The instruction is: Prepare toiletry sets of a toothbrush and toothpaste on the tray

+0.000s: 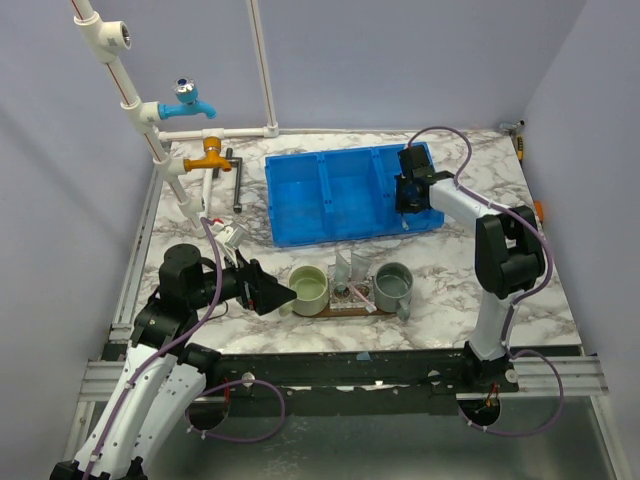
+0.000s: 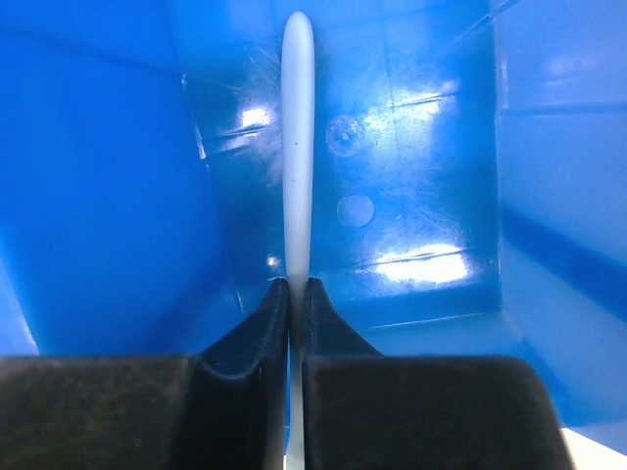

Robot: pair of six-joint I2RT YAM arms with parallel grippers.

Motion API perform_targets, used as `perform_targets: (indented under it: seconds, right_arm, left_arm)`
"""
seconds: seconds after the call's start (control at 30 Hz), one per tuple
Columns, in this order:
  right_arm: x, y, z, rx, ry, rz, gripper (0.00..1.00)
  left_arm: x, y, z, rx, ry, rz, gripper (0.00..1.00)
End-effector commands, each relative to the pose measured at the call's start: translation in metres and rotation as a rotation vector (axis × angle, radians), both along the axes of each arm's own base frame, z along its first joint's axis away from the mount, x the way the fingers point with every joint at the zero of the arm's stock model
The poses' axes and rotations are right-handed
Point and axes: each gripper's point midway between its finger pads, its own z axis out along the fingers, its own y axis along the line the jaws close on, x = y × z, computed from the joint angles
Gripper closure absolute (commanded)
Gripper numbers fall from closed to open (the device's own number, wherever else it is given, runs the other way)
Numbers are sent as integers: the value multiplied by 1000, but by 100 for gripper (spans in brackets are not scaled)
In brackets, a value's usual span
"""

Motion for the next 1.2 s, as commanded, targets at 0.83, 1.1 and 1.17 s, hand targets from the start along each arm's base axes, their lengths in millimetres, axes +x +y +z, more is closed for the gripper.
perform_targets:
  seconds: [0.83,1.1,1.17]
  right_arm:
    - [-69,76,248,619,-485,275,100]
    - [-145,129,330,1021,-581,508,100]
    - [-162,136,349,1122,-616,546,100]
  left_arm:
    - [-12,-14,79,-187,-86,-102,1]
    - [-21,-22,117,-318,-130,-197,1]
    - [-23,-23,125,-350,-138,-219,1]
